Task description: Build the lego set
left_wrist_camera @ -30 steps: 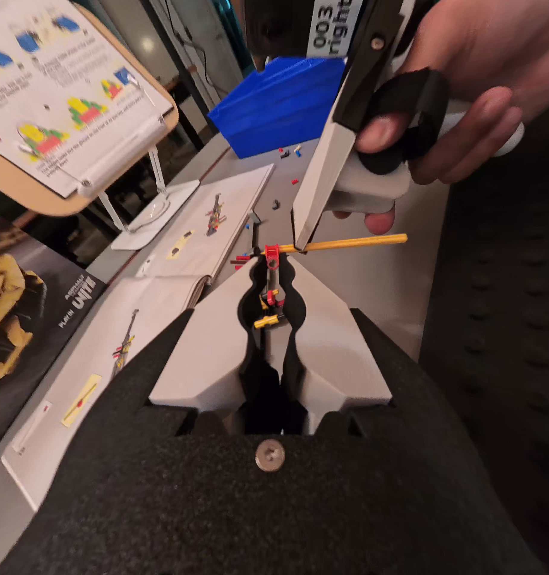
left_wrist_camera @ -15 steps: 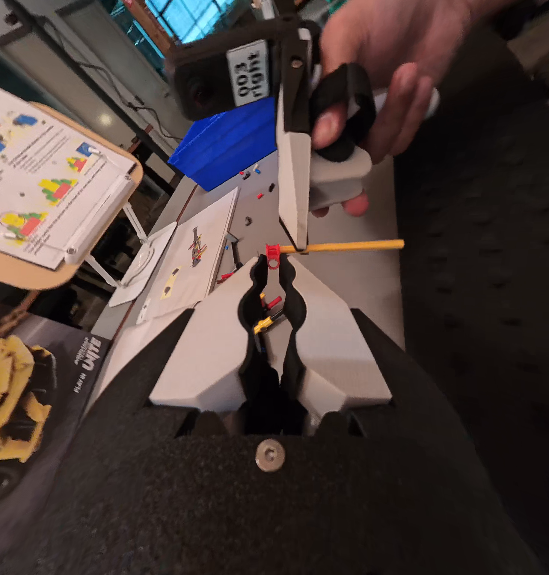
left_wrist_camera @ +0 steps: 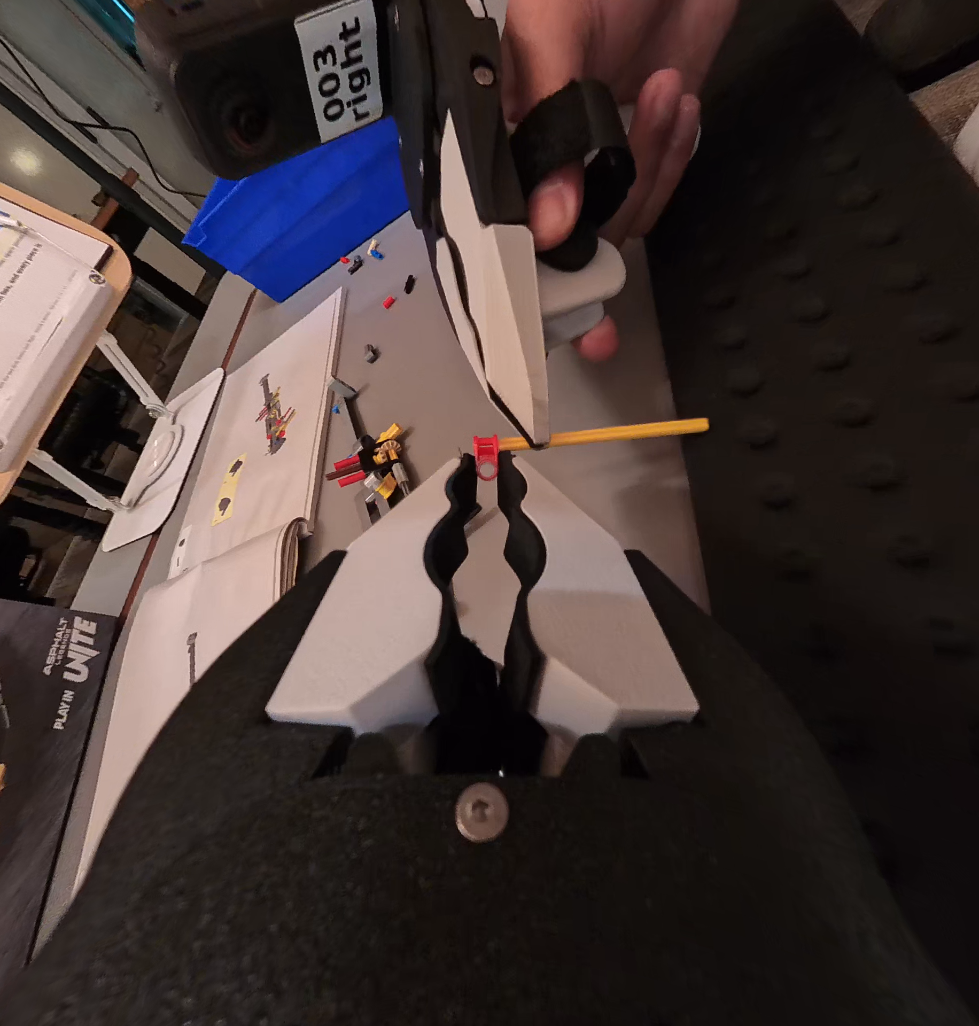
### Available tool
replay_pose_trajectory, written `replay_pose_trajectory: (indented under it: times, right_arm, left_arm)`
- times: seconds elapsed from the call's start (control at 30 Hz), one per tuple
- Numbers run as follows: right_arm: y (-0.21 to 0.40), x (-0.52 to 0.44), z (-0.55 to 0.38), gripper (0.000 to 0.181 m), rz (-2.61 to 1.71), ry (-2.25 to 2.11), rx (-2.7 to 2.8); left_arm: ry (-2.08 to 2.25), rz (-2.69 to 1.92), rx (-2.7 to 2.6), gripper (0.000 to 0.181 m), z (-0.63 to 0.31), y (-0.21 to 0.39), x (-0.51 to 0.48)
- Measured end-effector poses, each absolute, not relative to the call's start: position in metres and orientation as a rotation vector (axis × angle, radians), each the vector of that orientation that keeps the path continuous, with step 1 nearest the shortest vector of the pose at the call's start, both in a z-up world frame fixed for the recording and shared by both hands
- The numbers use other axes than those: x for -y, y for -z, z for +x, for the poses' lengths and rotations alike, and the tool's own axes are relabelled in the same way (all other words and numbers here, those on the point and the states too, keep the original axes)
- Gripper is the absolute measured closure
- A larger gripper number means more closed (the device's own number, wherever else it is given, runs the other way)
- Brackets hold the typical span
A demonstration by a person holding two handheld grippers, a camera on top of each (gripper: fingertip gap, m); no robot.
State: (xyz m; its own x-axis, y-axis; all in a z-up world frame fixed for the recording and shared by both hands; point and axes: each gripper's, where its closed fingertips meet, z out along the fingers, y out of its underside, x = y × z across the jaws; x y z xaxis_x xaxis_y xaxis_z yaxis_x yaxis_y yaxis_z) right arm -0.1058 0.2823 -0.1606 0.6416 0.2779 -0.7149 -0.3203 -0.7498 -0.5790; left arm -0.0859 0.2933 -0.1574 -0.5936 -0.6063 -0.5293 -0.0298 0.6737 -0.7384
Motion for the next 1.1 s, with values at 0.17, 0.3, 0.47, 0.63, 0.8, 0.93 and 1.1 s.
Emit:
replay_pose_trajectory:
  times: [0.17,0.3,0.47,0.63,0.8,0.93,1.1]
  right_arm:
    - [0.156,-0.288,-0.102,0.179,-2.116,-1.110,-0.070]
    - [0.154,-0.290,-0.102,0.180,-2.084,-1.149,-0.100]
    - [0.158,-0.287,-0.105,0.179,-2.102,-1.169,-0.092]
    - [0.148,-0.288,-0.109,0.179,-2.062,-1.275,-0.114]
    - [0.133,-0.282,-0.116,0.180,-1.933,-1.539,-0.142]
    - [0.126,-0.284,-0.115,0.180,-1.904,-1.623,-0.132]
    - [0.126,-0.286,-0.114,0.180,-1.926,-1.617,-0.074]
  left_arm:
    - [0.904,-0.537,-2.045,0.175,-0.083,0.155,-0.299]
    - [0.929,-0.568,-2.037,0.175,-0.082,0.154,-0.299]
    - [0.901,-0.505,-2.055,0.175,-0.085,0.157,-0.296]
    - [0.984,-0.490,-2.030,0.175,-0.088,0.148,-0.295]
    - [1.090,-0.426,-1.979,0.175,-0.094,0.135,-0.291]
    - [1.089,-0.383,-1.945,0.175,-0.093,0.127,-0.293]
    - [1.123,-0.401,-1.945,0.175,-0.092,0.127,-0.294]
